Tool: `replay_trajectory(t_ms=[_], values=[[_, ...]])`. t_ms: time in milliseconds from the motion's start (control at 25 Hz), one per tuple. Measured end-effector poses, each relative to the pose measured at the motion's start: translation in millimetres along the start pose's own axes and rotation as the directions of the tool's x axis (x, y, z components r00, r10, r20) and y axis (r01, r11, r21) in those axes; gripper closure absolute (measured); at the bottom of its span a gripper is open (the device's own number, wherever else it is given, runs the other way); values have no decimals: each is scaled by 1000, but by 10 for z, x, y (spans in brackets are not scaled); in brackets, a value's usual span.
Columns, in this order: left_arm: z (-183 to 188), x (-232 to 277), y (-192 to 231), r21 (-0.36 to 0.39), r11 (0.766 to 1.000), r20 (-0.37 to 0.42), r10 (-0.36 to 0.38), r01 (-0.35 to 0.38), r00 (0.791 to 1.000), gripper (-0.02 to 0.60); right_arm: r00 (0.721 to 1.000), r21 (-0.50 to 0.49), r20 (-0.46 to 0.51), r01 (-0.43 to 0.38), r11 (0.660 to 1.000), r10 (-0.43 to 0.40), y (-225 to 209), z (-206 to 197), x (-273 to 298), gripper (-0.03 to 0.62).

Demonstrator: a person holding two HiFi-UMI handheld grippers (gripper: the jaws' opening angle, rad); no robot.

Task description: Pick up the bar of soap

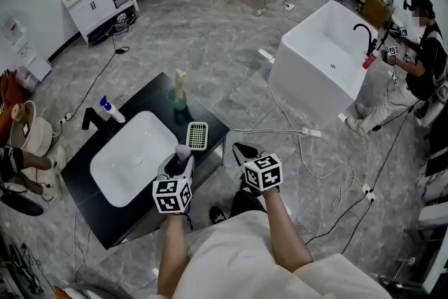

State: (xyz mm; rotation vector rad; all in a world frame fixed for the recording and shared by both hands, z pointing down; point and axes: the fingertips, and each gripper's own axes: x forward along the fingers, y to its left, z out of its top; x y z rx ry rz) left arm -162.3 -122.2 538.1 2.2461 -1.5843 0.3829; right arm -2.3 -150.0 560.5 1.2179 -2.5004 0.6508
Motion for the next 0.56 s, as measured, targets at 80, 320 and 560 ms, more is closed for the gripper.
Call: replay_trajectory(t_ms=[80,320,560], values=[[1,2,-3,0,1000,0,0,0,1000,394,1000,0,-1,-1,1000,1,3,2,0,586],[5,12,-4,3,1000,-4,-1,1,1000,394,1000,3,-2,-3,1000,3,4,11,7,588],[0,28,-3,4,1000,-7,7,-7,1000,394,1000,5,-4,-5,1000,5,-13,8,3,588]])
